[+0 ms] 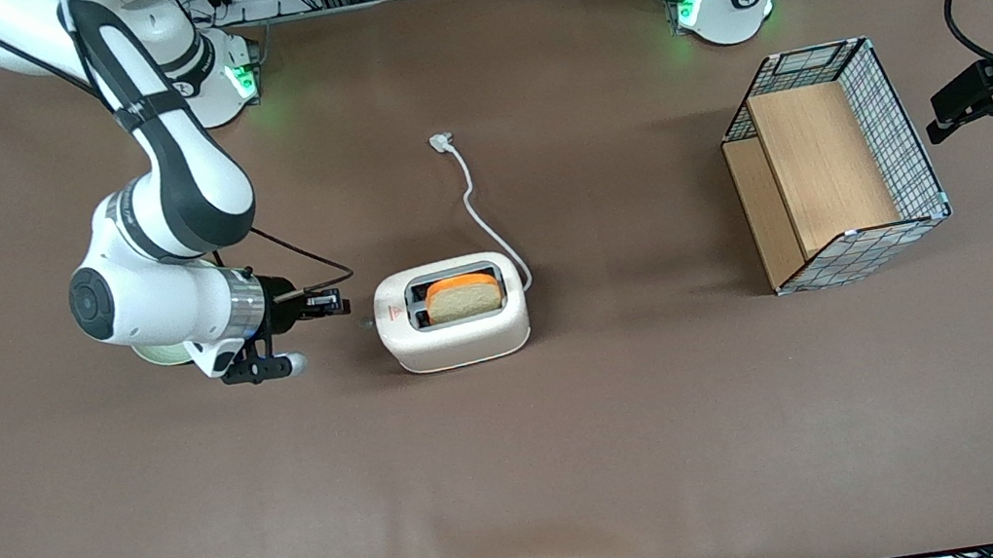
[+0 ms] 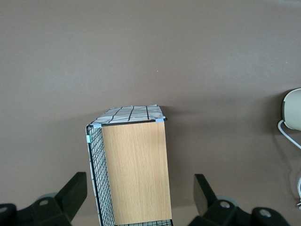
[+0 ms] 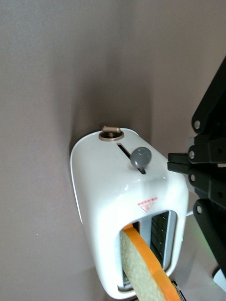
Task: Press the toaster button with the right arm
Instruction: 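Bring the closed right gripper against the toaster's side lever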
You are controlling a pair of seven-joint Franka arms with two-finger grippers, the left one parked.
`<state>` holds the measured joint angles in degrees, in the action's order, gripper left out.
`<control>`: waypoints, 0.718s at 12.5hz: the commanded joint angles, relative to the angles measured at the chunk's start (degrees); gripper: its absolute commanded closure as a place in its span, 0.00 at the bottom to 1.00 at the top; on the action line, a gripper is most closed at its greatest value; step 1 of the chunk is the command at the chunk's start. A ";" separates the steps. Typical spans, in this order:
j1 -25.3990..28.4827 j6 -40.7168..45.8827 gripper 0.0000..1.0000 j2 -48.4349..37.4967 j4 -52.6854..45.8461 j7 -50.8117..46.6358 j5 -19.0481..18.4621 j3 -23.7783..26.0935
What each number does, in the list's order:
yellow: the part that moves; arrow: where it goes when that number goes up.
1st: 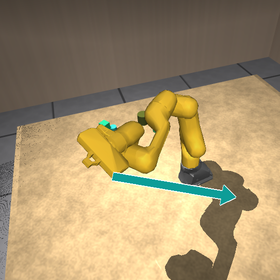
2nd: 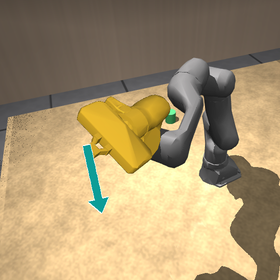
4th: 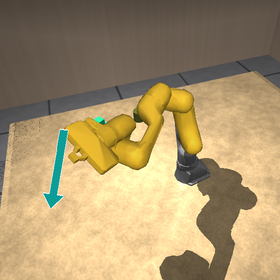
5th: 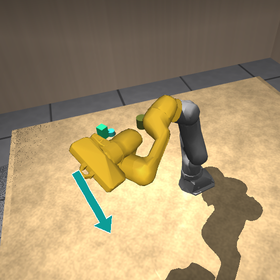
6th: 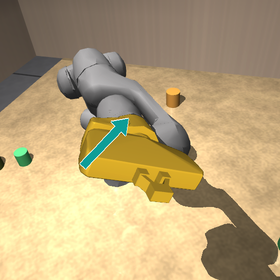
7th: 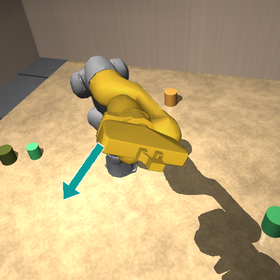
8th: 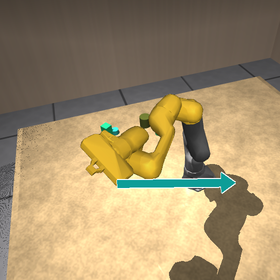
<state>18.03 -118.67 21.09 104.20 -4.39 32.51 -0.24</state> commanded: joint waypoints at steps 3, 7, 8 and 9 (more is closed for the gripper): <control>1.13 -3.67 1.00 2.55 -0.31 2.28 2.30 -0.29; 1.13 -4.72 1.00 2.73 -0.66 2.63 2.82 0.24; 1.13 -5.16 1.00 3.25 -0.75 2.63 3.26 0.50; 1.13 -5.69 1.00 3.43 -0.75 2.63 3.44 0.50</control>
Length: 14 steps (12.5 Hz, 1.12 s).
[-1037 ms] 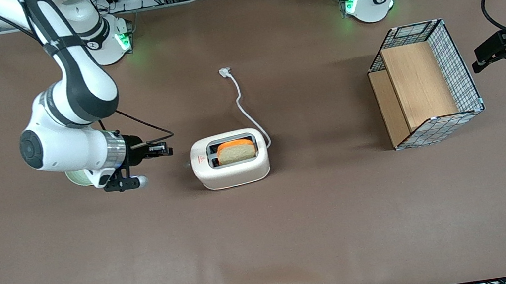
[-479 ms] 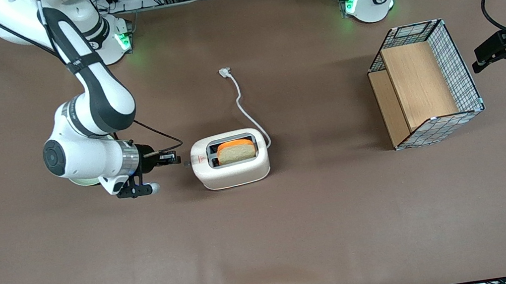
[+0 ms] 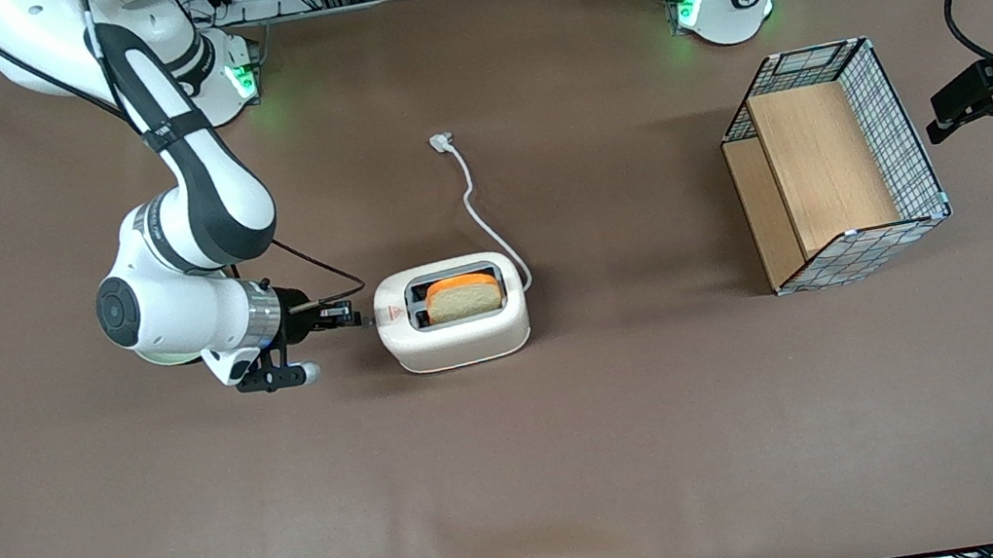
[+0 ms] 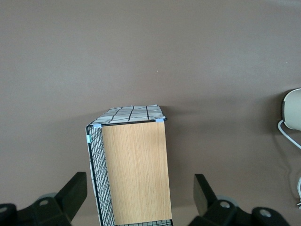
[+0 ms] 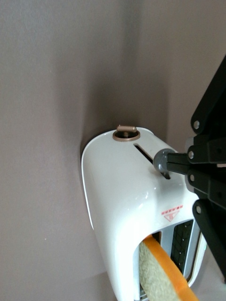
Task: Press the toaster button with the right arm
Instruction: 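Bring the closed right gripper against the toaster's side lever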
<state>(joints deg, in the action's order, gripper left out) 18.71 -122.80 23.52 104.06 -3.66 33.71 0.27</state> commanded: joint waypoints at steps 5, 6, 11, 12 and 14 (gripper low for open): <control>0.54 -2.53 1.00 2.23 -0.61 3.13 2.24 0.08; 0.54 -2.80 1.00 2.50 -0.61 3.13 2.24 0.08; 1.41 -5.96 1.00 5.22 -0.53 3.66 2.33 0.25; 1.24 -6.40 1.00 5.57 -0.53 4.18 2.33 0.95; 0.89 -7.11 1.00 6.62 -0.44 5.67 3.03 1.31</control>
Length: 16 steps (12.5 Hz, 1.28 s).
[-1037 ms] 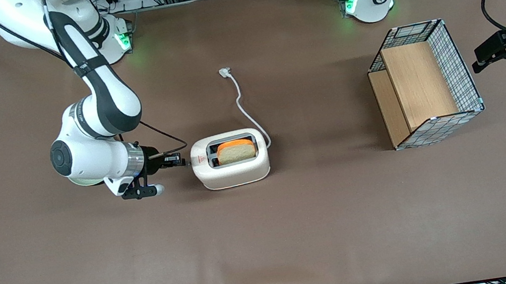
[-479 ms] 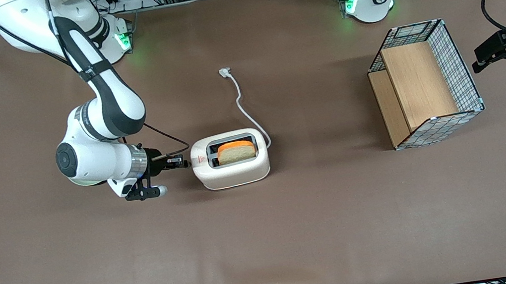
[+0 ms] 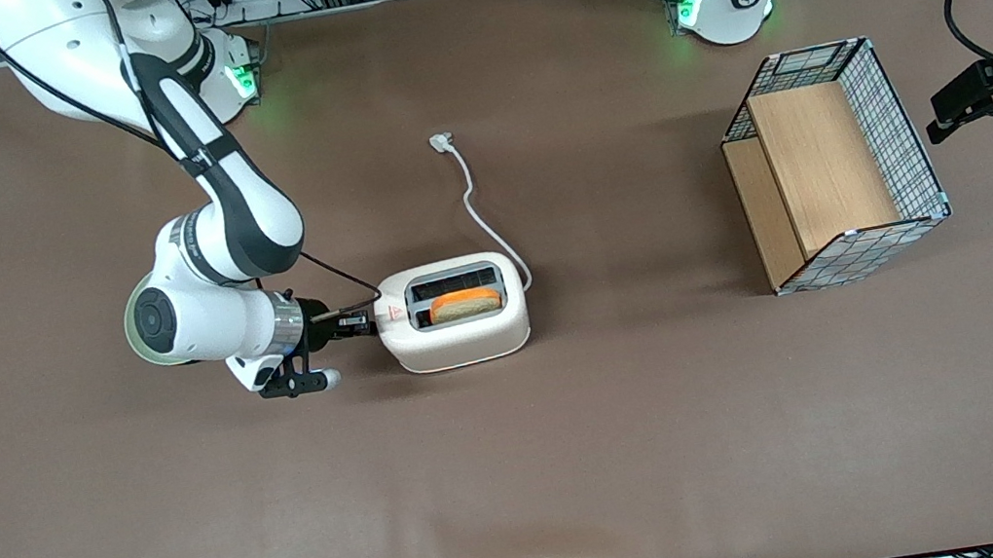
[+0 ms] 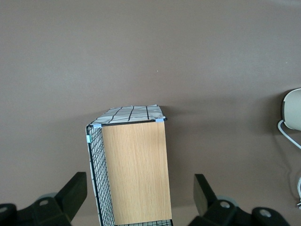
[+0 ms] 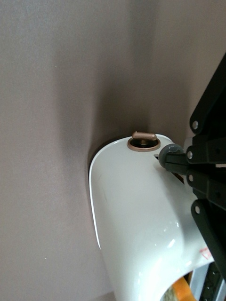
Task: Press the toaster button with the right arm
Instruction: 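Push the toaster lever down with the right gripper and hold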
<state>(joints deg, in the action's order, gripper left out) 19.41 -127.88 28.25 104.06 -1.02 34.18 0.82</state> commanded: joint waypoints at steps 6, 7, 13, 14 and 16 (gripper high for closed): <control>0.01 -2.98 1.00 3.48 -0.26 6.65 5.89 0.76; 0.01 -3.25 1.00 3.92 -0.26 6.74 5.98 0.85; 0.01 -3.78 1.00 4.18 -0.35 7.26 6.07 0.85; 0.01 -3.78 1.00 4.18 -0.35 7.26 6.07 0.85; -0.08 -3.78 1.00 4.18 -0.35 7.35 6.07 0.85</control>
